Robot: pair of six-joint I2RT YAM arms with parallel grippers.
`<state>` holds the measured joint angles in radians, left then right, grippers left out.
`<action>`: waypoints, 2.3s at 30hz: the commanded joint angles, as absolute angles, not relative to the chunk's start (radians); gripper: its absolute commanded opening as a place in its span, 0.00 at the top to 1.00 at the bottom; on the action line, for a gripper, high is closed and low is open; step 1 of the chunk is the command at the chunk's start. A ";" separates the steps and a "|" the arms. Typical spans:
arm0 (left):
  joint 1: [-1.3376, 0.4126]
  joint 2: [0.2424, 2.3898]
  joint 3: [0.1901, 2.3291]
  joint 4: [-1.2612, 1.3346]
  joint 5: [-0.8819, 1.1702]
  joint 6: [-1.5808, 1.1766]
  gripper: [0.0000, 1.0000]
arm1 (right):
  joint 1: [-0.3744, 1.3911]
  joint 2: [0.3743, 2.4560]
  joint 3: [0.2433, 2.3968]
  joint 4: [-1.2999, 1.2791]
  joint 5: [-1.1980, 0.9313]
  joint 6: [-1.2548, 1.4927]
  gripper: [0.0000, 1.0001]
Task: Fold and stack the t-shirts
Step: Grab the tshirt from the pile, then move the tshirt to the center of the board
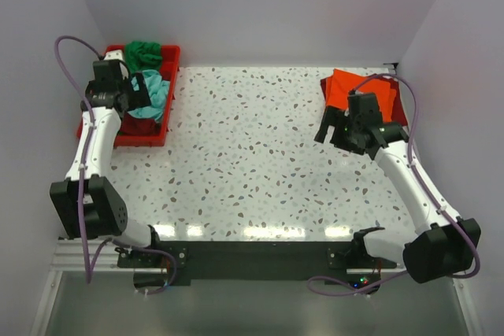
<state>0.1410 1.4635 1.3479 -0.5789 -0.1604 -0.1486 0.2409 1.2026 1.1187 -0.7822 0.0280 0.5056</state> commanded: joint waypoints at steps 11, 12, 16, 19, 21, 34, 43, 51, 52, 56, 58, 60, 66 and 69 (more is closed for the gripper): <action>0.229 1.836 1.541 -0.445 -0.071 -0.258 0.11 | 0.238 1.357 1.224 -0.716 -0.028 0.482 0.05; 0.229 1.848 1.548 -0.442 -0.069 -0.261 0.12 | 0.238 1.374 1.233 -0.719 -0.029 0.476 0.05; 0.230 1.900 1.571 -0.417 -0.048 -0.281 0.23 | 0.236 1.454 1.279 -0.729 -0.041 0.469 0.05; 0.230 1.911 1.569 -0.374 -0.009 -0.288 0.39 | 0.236 1.474 1.295 -0.726 -0.055 0.472 0.05; 0.230 1.916 1.568 -0.350 0.026 -0.287 0.60 | 0.236 1.483 1.304 -0.724 -0.054 0.474 0.06; 0.206 1.643 1.638 -0.217 0.363 -0.384 1.00 | 0.238 1.408 1.304 -0.727 -0.052 0.471 0.06; -0.038 1.465 1.730 -0.141 0.635 -0.429 1.00 | 0.238 1.273 1.220 -0.718 -0.060 0.488 0.05; -0.100 1.405 1.730 0.155 0.721 -0.745 1.00 | 0.236 1.157 1.163 -0.765 -0.029 0.495 0.05; -0.100 1.390 1.682 0.153 0.724 -0.752 1.00 | 0.238 1.146 1.157 -0.776 -0.019 0.497 0.05; -0.100 1.339 1.450 0.071 0.693 -0.707 0.73 | 0.236 1.091 1.120 -0.813 -0.003 0.502 0.05; -0.100 1.328 1.270 0.017 0.675 -0.646 0.35 | 0.236 1.075 1.106 -0.828 -0.003 0.502 0.05; -0.100 1.335 1.162 -0.058 0.643 -0.574 0.23 | 0.238 1.060 1.080 -0.833 -0.003 0.499 0.05; -0.124 1.195 0.812 -0.257 0.426 -0.476 0.19 | 0.238 1.080 0.983 -0.799 -0.061 0.442 0.05; -0.143 1.096 0.758 -0.374 0.348 -0.472 0.18 | 0.241 1.114 0.922 -0.743 -0.138 0.442 0.06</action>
